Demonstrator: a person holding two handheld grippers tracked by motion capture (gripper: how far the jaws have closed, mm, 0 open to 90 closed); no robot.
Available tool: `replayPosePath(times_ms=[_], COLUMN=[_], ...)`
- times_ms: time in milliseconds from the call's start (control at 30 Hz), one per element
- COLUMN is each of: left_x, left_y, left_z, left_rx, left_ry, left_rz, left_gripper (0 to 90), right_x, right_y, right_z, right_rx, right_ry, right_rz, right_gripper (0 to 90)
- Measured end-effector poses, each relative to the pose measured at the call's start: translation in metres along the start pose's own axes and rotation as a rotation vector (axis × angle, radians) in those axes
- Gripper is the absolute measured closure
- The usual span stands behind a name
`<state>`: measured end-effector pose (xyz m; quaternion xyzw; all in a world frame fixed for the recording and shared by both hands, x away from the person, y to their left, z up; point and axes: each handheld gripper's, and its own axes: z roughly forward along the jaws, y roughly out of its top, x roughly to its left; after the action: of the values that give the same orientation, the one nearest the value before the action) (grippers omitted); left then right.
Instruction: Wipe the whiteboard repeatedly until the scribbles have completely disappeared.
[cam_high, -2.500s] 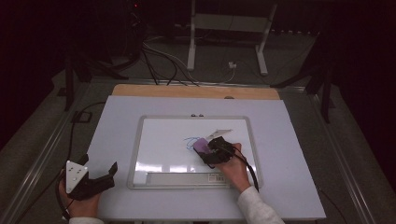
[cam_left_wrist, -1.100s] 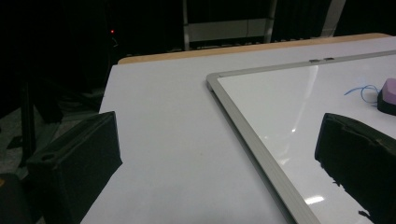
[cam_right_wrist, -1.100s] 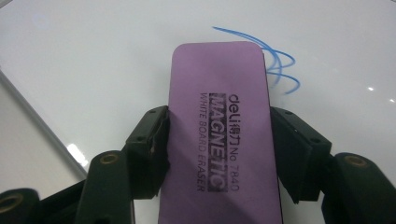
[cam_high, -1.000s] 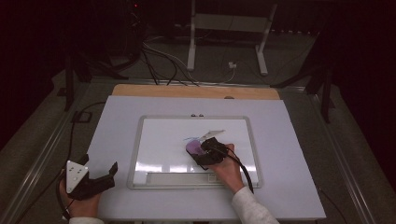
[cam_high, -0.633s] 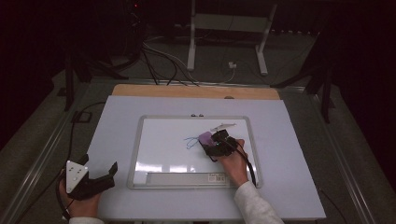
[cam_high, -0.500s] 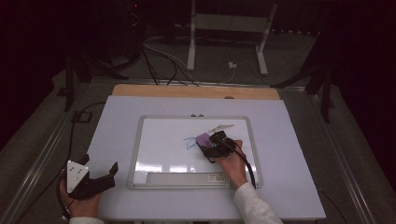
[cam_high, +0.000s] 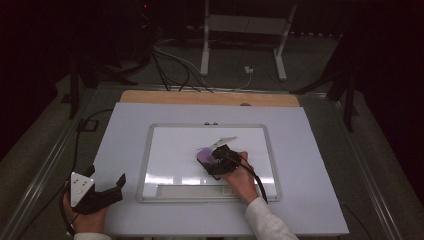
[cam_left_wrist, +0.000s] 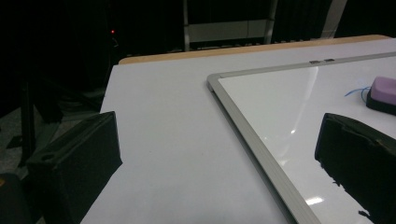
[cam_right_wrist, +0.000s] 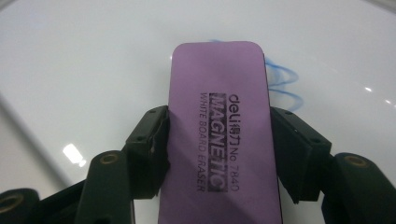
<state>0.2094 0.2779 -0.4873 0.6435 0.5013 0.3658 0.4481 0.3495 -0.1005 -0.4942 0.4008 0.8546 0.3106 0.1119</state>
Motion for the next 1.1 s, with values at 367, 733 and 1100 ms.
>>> replayPosePath(times_ms=[367,733,1100], left_x=[-0.001,0.0,-0.001], left_y=[0.0,0.0,0.0], left_z=[0.001,0.0,0.001], left_rx=[0.004,0.001,0.002], left_ry=[-0.003,0.0,-0.003], left_rz=[0.002,0.0,0.0], left_gripper=[1.1,1.1,1.1], right_x=[-0.028,0.011,-0.023], right_y=[0.001,0.008,0.008], right_z=[-0.001,0.006,0.004], right_rx=[-0.005,0.02,0.003], right_ry=[-0.079,0.057,-0.089], right_rz=[0.105,-0.045,0.087], right_gripper=[41.2,41.2,41.3])
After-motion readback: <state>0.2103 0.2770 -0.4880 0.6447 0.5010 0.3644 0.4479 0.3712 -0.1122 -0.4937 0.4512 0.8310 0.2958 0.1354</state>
